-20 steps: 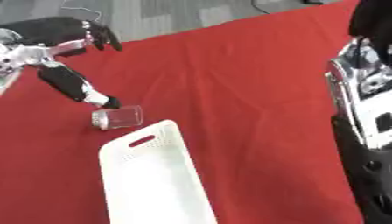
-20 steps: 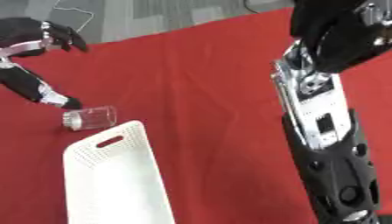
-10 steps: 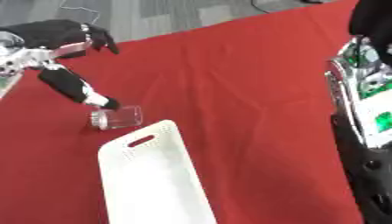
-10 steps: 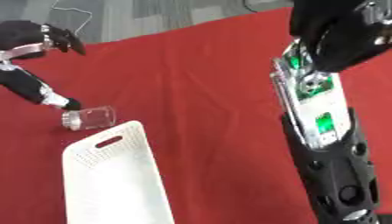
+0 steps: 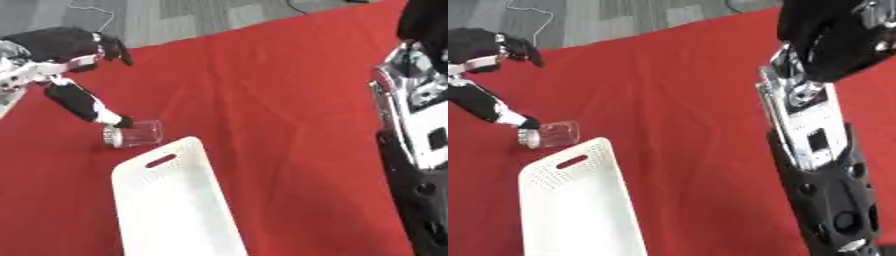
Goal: Pick up objects on the table and place them in the box.
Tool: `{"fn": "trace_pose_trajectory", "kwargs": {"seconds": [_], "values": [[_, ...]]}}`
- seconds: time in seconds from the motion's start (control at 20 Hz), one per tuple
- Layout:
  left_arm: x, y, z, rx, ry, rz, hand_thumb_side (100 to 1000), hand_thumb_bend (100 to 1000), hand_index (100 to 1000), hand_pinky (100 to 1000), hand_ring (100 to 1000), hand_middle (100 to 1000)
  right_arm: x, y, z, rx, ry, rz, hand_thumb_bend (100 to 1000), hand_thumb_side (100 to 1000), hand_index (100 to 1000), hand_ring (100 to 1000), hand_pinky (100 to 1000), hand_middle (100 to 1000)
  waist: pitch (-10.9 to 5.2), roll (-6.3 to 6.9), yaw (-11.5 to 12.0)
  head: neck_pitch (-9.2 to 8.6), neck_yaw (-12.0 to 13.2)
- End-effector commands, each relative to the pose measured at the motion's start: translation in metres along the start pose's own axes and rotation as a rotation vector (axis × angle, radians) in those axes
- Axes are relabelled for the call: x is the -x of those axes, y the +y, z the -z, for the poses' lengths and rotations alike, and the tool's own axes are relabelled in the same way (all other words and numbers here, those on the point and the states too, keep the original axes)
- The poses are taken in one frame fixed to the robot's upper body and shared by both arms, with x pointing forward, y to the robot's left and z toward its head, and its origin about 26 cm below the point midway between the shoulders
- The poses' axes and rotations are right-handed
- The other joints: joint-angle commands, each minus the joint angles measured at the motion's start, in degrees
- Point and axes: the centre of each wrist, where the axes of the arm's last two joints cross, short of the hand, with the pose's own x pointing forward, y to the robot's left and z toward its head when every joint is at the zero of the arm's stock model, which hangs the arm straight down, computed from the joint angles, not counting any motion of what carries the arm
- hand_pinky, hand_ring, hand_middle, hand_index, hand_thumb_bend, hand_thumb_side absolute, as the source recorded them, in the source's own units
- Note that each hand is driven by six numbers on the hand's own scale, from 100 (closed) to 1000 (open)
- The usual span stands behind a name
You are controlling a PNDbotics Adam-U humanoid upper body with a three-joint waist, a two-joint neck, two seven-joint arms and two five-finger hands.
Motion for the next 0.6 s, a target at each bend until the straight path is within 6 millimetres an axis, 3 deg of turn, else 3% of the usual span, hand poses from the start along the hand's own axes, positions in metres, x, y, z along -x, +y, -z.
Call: {"fn": "trace_pose_trajectory", "kwargs": {"seconds": [0.05, 0.6], "values": [[0.007, 0.005, -0.004, -0.002, 0.020, 0.022, 655, 641, 856, 788, 771, 821, -0.002, 0.002, 0.007, -0.003, -0.026, 0.011, 100, 992, 413, 404, 383, 392, -0.63, -0.21, -0.13, -0.01, -0.08], [0.012, -0.009, -0.002, 0.062, 0.024, -0.020, 658, 637, 861, 790, 771, 828, -0.002, 0.003, 0.009, 0.000, -0.029, 0.014, 100, 992, 413, 404, 382, 389, -0.32, -0.34, -0.39, -0.01, -0.01]]}}
